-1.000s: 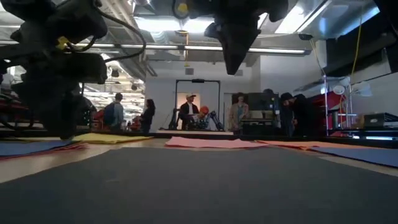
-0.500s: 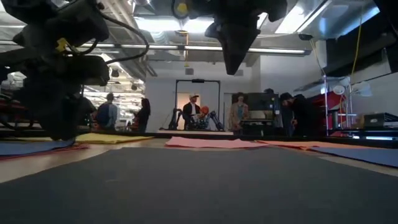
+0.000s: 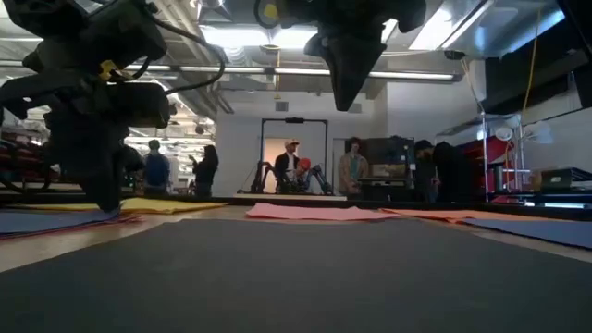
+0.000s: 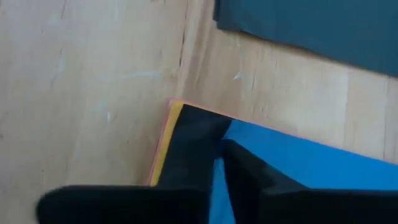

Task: Organize paper
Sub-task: Stack the blue paper on the top of the blue paper

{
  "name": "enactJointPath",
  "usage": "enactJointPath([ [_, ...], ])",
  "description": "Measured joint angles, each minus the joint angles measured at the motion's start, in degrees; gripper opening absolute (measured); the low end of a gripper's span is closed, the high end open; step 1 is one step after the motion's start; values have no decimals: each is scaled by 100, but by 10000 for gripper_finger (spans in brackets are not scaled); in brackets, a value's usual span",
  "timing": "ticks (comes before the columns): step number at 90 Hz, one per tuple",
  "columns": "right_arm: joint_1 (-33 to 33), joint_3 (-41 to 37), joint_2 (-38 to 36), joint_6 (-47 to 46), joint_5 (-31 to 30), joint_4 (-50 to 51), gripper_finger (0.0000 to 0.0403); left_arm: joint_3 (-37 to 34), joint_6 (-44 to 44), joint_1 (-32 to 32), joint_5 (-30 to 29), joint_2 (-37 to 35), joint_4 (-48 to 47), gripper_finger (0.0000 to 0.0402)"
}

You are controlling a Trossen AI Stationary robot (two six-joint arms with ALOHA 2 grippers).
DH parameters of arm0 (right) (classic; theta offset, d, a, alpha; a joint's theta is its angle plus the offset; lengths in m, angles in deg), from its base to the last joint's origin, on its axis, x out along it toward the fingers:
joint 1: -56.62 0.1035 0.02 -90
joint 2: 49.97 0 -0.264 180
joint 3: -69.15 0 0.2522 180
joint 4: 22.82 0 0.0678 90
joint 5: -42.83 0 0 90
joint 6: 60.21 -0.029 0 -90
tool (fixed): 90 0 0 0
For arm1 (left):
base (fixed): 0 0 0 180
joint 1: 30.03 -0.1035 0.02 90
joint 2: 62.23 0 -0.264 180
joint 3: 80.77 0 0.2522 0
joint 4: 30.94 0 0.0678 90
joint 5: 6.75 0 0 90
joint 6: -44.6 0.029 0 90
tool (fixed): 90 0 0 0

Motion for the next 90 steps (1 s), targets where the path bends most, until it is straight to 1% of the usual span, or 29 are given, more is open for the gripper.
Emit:
enactJointPath([
  [16, 26, -2, -1, 0, 0, 80, 0, 18, -86, 0, 32, -10, -6, 0],
  [35, 200, -7, -262, -101, -2, 264, 0, 459, 216, 0, 179, -12, -56, 0],
  [49, 385, -16, -687, -374, -75, 334, 0, 887, 501, 2, 230, -12, -645, 0],
  [55, 472, -226, -935, -524, -211, 222, 0, 1071, 670, 2, 227, -12, -829, 0],
  [64, 544, -947, -1442, -895, -378, -176, 0, 1304, 899, -47, 177, -14, -944, 0],
  [72, 594, -2030, -2011, -1283, -451, -888, 0, 1514, 1053, -144, 157, -14, -981, 0],
  [81, 610, -3441, -2756, -1699, -434, -2080, 0, 1693, 1195, -287, 148, -14, -1085, 0],
  [90, 610, -4863, -3500, -2118, -382, -3562, 0, 1824, 1202, -466, 138, -14, -1069, 0],
])
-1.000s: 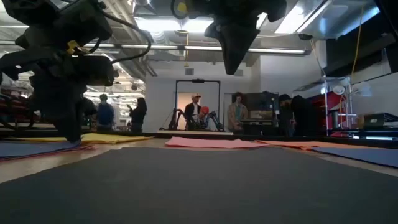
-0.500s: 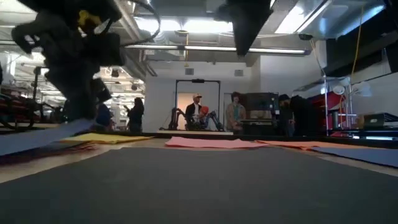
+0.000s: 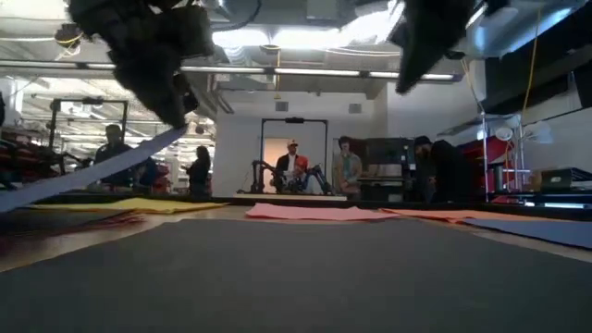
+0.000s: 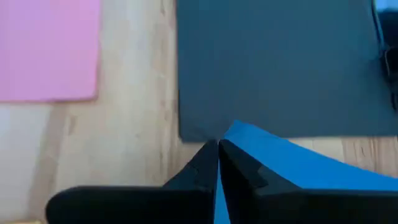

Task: Organize paper
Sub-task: Stack the blue paper on the top of the blue paper

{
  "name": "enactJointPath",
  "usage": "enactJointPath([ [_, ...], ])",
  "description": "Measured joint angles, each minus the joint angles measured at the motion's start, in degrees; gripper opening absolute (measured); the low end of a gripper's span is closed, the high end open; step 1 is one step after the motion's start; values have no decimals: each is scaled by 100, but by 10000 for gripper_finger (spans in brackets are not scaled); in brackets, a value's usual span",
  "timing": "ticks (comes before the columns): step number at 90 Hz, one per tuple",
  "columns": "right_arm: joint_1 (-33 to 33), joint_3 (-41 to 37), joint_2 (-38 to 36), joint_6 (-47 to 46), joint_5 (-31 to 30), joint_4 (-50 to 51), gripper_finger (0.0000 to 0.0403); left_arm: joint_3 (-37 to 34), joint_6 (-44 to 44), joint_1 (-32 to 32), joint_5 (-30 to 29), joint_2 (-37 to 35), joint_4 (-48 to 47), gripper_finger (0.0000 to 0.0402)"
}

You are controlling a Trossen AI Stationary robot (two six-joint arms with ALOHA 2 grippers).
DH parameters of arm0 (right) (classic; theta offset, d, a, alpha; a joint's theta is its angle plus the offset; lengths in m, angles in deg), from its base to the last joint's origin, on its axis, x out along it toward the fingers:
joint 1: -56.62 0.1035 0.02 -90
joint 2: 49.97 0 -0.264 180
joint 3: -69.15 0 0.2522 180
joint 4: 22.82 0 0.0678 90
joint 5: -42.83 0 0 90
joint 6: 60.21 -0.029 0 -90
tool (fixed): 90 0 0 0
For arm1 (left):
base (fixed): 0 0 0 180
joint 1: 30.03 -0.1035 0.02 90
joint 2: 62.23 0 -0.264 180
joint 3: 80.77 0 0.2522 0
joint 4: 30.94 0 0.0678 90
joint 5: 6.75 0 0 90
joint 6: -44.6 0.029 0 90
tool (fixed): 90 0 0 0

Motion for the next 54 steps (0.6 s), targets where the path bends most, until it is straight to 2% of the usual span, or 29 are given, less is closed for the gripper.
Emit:
enactJointPath([
  [16, -15, -2142, -967, -599, -89, -3155, 0, 111, -113, -329, -172, 0, 89, 0],
  [28, -113, -3178, -1095, -1178, -329, -5141, 0, 117, -158, -487, -440, 0, 405, 0],
  [38, -322, -3476, -902, -1601, -324, -6369, 6, 117, -144, -587, -613, 0, 714, 0],
  [54, -745, -3189, -442, -1604, -55, -7184, 46, 117, -57, -670, -879, 97, 1018, 0],
])
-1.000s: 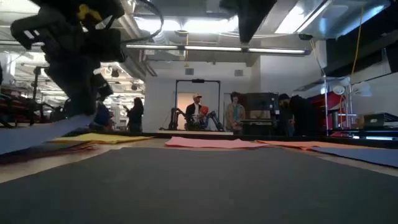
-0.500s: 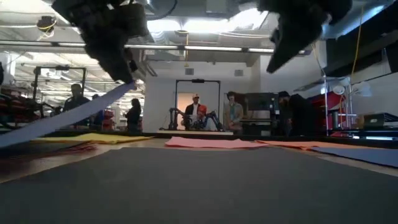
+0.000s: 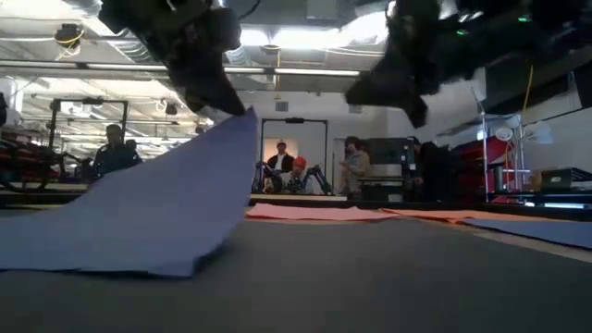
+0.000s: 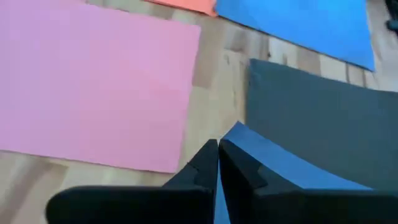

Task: Organize paper
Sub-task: Stack the blue paper on the top of the blue paper

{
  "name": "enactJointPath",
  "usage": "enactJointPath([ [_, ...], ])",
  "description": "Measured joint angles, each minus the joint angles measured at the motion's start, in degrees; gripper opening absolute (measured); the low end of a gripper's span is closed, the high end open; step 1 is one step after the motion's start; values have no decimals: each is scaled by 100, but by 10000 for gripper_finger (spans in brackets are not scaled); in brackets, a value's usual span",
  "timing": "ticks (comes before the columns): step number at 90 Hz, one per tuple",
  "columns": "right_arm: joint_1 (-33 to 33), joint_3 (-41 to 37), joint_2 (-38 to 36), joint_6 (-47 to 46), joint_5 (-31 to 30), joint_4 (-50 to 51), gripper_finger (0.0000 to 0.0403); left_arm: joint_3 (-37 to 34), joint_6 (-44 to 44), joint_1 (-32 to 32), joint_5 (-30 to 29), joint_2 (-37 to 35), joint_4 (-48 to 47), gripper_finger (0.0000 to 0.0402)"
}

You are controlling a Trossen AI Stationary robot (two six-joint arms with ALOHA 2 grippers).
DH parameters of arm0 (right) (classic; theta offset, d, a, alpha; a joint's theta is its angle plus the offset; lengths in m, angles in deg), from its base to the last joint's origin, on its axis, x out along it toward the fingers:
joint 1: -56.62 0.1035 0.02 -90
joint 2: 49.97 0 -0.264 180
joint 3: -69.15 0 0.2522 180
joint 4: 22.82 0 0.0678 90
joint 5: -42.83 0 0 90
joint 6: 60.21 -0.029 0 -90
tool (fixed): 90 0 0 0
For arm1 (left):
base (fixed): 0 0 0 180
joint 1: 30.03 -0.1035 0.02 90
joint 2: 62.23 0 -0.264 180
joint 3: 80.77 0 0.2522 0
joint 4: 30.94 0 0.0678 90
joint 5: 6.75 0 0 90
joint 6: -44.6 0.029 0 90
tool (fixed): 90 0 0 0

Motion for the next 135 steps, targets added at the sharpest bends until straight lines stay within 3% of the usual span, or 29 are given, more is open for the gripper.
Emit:
enactJointPath([
  [19, -427, 861, 857, 32, 284, 122, 90, 0, 145, -87, -96, 148, 515, 0],
  [45, -518, 1734, 1730, 182, 874, 174, 84, 0, 302, -228, -205, 146, 641, 0],
  [70, -666, 1791, 1941, 186, 710, 148, 82, 0, 332, -215, -196, 146, 714, 0],
  [94, -885, 1784, 2198, 185, 740, 203, 8, 0, 335, -208, -192, 144, 781, 0],
  [114, -887, 1787, 2176, -129, 1457, 553, 78, -2, 353, -208, -190, 144, 537, 0],
  [135, -955, 1799, 2427, -203, 957, 1043, 141, -2, 225, -208, -191, 144, 400, 0],
])
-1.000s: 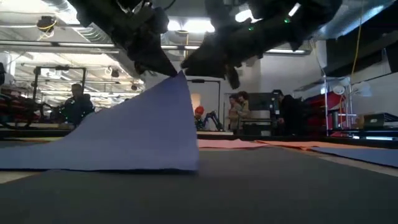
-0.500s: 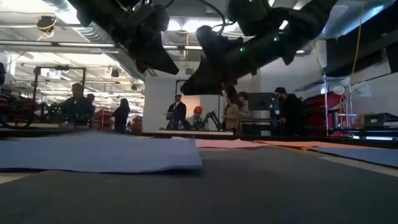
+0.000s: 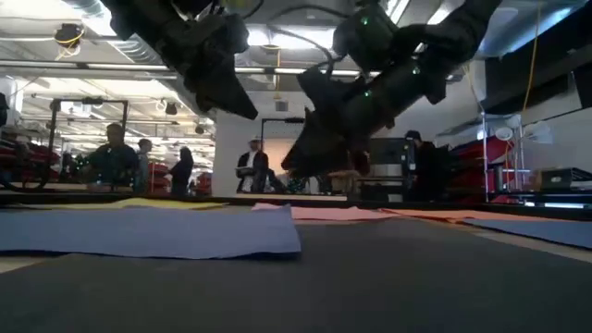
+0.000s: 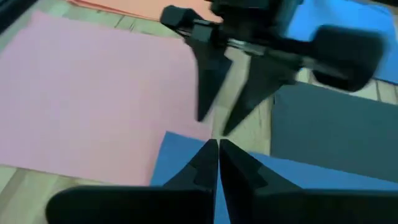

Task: Organize paper
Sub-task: Stack the blue paper on the top of the blue paper

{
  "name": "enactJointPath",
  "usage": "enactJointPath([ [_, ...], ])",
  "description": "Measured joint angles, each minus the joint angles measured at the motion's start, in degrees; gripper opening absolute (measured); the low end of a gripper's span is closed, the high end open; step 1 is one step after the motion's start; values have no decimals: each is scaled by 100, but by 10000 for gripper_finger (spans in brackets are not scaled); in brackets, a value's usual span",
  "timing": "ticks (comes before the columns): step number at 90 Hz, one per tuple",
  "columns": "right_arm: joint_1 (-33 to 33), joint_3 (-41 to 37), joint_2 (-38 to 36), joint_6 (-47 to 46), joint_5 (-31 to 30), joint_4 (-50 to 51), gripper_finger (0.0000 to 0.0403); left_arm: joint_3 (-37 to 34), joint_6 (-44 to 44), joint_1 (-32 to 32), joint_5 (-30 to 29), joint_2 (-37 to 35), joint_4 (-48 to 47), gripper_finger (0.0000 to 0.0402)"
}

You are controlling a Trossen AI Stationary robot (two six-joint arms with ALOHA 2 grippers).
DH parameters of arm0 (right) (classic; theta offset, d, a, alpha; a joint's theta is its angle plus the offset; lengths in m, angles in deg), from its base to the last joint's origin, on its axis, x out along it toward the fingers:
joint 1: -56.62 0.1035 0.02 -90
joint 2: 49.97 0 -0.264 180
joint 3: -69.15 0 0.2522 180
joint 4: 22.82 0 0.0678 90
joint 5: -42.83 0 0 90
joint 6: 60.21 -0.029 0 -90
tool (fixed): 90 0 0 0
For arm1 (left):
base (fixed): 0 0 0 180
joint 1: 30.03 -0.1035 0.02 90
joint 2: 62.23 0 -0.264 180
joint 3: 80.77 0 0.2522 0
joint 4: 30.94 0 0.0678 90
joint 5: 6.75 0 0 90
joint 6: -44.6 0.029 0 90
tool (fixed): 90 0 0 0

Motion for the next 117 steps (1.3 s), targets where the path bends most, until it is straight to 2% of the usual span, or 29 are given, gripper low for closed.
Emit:
enactJointPath([
  [17, -297, -11, 429, -82, 45, -130, 147, 0, -4, 0, -1, 0, 2, 0],
  [52, -501, 14, 986, -113, 661, -1029, 143, -2, 5, 0, -3, 0, 41, 0],
  [64, -503, 28, 1081, -120, 671, -1103, 111, -2, 42, 0, -3, 0, 101, 0],
  [82, -504, 51, 1133, -42, 460, -1111, 11, -9, 42, 0, -3, 0, 95, 0],
  [100, -493, 177, 1045, 76, 603, -1023, 2, -9, 43, 0, -4, -2, 77, 0],
  [117, -493, 175, 481, 332, 830, -579, 0, -9, 64, 0, -3, -2, 86, 0],
])
